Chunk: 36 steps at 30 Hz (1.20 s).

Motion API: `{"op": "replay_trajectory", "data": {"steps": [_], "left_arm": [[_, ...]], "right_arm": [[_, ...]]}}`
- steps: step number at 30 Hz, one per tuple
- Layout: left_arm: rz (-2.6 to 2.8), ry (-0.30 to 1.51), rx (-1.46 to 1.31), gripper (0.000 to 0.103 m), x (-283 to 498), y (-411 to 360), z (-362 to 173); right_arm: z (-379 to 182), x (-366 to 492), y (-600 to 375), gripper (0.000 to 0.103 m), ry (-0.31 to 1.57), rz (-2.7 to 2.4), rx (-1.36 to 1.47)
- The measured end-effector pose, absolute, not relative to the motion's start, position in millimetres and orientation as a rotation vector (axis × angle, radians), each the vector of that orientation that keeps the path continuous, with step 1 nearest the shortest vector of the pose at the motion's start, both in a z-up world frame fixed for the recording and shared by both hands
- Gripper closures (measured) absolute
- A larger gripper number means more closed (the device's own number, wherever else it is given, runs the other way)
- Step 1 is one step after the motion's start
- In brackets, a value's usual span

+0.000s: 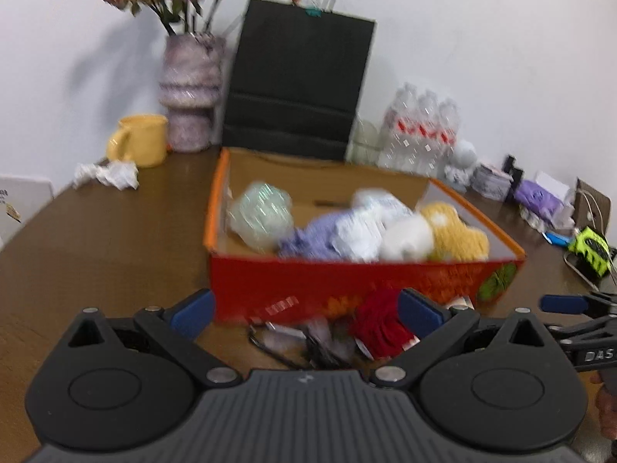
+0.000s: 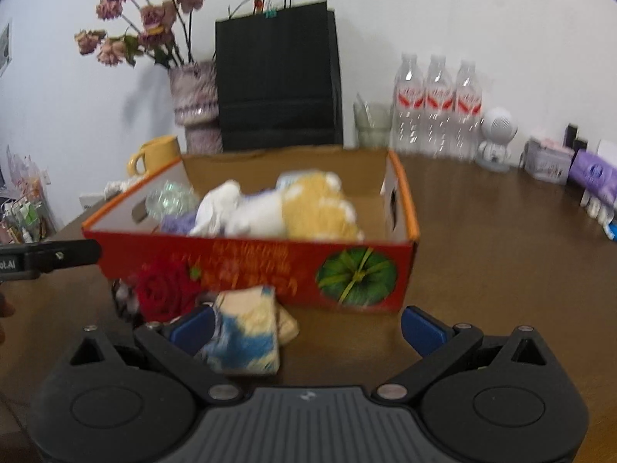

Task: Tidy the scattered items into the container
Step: 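Withdraw both grippers toward the red rose and snack packet, then drop red rose in box with left gripper while right drops snack packet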

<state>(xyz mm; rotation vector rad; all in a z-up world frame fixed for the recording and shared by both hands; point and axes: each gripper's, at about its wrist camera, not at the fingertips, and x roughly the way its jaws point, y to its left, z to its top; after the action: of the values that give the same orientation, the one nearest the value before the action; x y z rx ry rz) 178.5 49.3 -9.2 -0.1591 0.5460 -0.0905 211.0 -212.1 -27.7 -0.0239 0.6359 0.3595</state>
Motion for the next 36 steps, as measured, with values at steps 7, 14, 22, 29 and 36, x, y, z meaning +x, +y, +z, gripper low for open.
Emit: {"op": "replay_trajectory", "data": {"steps": [7, 14, 22, 29, 36], "left_arm": [[-0.142, 0.582, -0.138, 0.000, 182.4, 19.7, -23.0], [-0.138, 0.577, -0.113, 0.001, 195.7, -0.2, -25.2], [-0.129, 0.608, -0.091, 0.033, 211.0, -11.0, -34.6], [-0.154, 0.599, -0.089, 0.064, 203.9, -12.5, -38.3], [-0.167, 0.591, -0.090, 0.067, 198.5, -14.2, -37.9]], "right_arm": [[-40.4, 209.1, -186.8, 0.000, 0.647, 0.380, -0.075], [-42.9, 210.6, -166.8, 0.008, 0.617, 0.385, -0.154], [-47.4, 216.3, -170.9, 0.036, 0.653, 0.402, -0.104], [-45.0, 209.3, -180.8, 0.075, 0.631, 0.411, -0.063], [-43.0, 206.9, -184.7, 0.084, 0.621, 0.415, -0.049]]}}
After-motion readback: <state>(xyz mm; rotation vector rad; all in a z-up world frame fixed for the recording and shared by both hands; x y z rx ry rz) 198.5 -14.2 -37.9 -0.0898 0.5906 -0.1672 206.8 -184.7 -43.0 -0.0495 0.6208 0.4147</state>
